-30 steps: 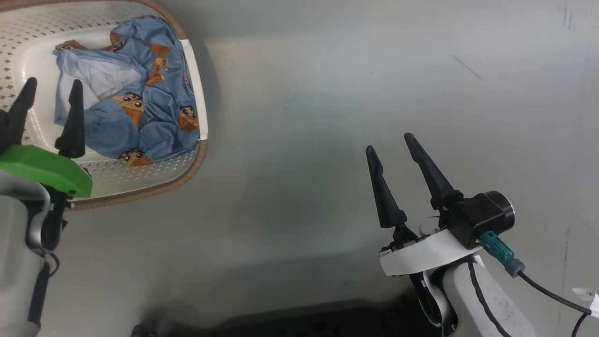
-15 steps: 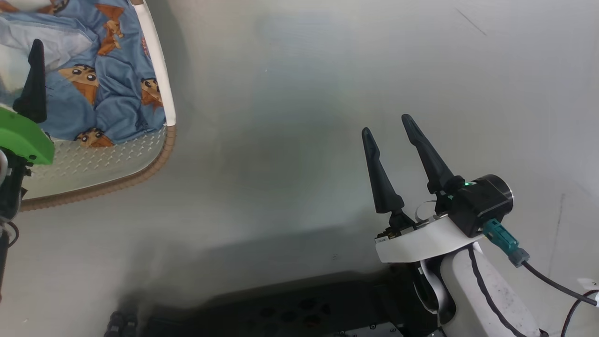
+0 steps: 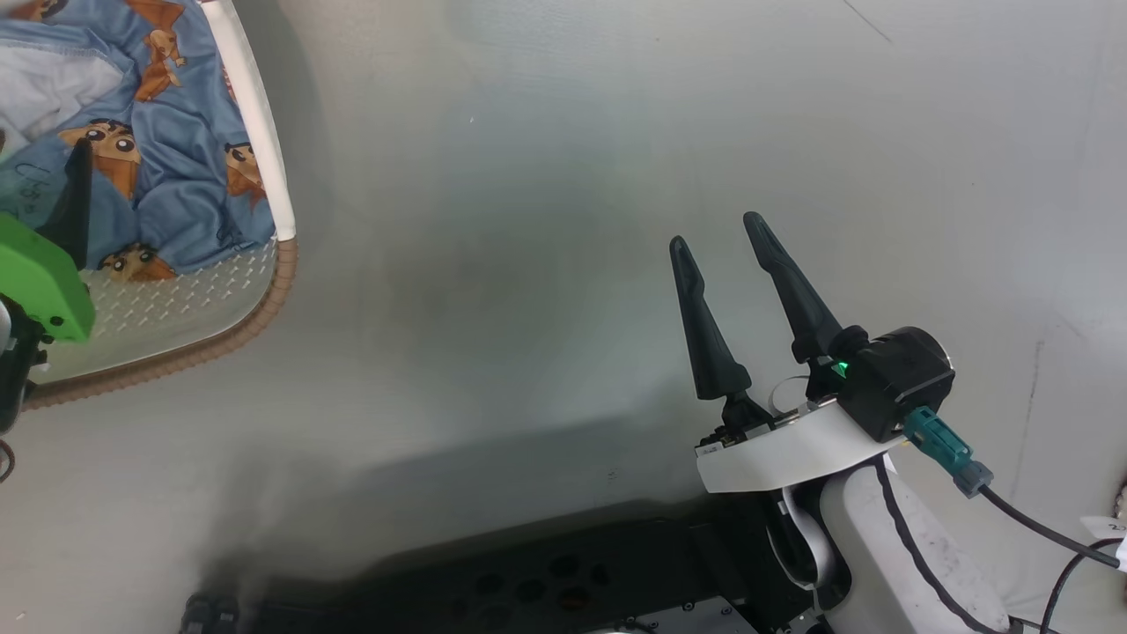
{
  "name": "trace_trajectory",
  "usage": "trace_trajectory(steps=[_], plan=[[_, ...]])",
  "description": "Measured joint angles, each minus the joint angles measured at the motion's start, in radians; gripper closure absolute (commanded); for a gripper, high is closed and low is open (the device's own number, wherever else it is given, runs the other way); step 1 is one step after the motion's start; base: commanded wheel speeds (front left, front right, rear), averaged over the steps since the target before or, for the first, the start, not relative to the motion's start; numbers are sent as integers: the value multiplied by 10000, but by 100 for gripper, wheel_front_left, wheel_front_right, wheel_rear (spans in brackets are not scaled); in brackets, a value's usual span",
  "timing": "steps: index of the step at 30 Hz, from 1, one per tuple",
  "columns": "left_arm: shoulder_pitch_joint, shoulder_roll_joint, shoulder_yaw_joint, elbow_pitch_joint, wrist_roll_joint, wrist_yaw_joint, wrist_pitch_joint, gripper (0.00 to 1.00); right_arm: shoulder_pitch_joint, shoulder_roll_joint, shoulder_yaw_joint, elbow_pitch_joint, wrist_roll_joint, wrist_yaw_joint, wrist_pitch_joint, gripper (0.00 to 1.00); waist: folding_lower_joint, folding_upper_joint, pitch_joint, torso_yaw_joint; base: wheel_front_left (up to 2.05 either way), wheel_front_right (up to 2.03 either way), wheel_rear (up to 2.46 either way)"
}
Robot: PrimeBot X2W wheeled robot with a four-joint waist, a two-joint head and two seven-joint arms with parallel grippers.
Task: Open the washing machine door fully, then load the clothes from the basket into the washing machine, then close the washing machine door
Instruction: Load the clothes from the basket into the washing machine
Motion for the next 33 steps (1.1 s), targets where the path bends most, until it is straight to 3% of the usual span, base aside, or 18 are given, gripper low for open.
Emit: trace_trajectory(steps=[19, 28, 30, 31, 32, 33], plan=[[-640, 251, -798, 869, 25, 0, 717, 0, 179, 6, 180, -61, 169, -123, 0, 0, 0, 0, 15, -267, 0, 0, 0], [-1067, 307, -1348, 1599, 138, -10, 1735, 0, 272, 17, 228, -134, 169, -176, 0, 0, 0, 0, -64, -371, 0, 0, 0], [-1075, 318, -1436, 1708, 217, -10, 1847, 51, 277, 19, 228, -174, 169, -178, 0, 0, 0, 0, -88, -386, 0, 0, 0], [-1091, 316, -1446, 1747, 217, -10, 1852, 68, 281, 21, 226, -194, 169, -190, 0, 0, 0, 0, -99, -392, 0, 0, 0], [-1114, 313, -1450, 1760, 211, -10, 1852, 100, 285, 21, 224, -211, 169, -194, 0, 0, 0, 0, -109, -399, 0, 0, 0], [-1150, 305, -1448, 1770, 194, -10, 1850, 100, 288, 21, 222, -228, 169, -197, 0, 0, 0, 0, -118, -405, 0, 0, 0]])
